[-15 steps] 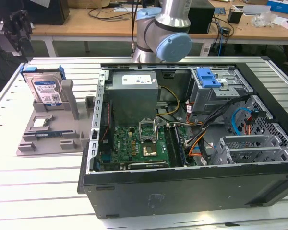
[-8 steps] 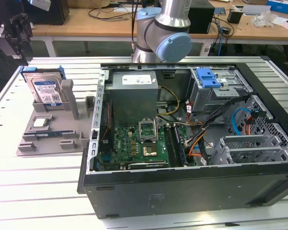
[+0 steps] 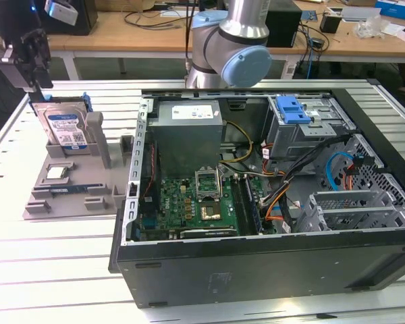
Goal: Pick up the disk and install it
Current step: 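Pick up the disk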
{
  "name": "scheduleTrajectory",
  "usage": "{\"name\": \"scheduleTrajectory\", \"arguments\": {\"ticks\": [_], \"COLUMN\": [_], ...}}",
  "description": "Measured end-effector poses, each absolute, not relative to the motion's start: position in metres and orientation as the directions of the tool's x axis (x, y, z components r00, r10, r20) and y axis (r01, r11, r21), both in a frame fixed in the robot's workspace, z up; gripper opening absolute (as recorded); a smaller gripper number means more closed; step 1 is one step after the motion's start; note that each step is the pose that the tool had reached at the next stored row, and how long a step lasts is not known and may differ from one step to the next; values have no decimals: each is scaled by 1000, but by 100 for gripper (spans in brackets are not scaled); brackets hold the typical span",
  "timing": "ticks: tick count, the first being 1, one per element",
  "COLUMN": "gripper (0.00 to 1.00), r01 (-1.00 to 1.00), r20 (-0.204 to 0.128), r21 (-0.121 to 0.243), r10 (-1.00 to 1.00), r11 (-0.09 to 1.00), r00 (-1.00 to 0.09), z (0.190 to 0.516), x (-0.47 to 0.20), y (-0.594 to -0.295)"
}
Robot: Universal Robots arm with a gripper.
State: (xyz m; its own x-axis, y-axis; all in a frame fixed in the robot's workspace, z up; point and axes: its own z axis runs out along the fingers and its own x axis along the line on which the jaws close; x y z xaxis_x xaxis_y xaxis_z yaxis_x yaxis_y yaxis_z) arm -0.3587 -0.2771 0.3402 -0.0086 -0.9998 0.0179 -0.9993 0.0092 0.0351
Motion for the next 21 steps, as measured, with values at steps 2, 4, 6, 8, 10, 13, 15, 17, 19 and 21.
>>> {"name": "scheduleTrajectory", "arguments": {"ticks": [2,4,6,8,10,13,15,17,19,21], "gripper": [54,54,54,54,54,54,54,54,54,54], "r01": [-999,-999,-998,-998,-998,-998,-998,-998,-998,-999], "r20": [18,18,18,18,18,18,18,18,18,20], "r21": [36,35,35,35,35,35,35,35,35,2], "r10": [-1000,-999,-999,-999,-999,-999,-999,-999,-999,-999], "r11": [-5,-33,-49,-49,-49,-49,-49,-45,-44,-44], "r00": [6,33,49,50,50,50,50,46,45,44], "z": [337,332,327,321,315,307,302,288,278,278], "x": [-359,-359,-359,-359,-359,-359,-359,-359,-359,-364], "y": [-276,-275,-274,-274,-274,-274,-274,-273,-273,-273]}}
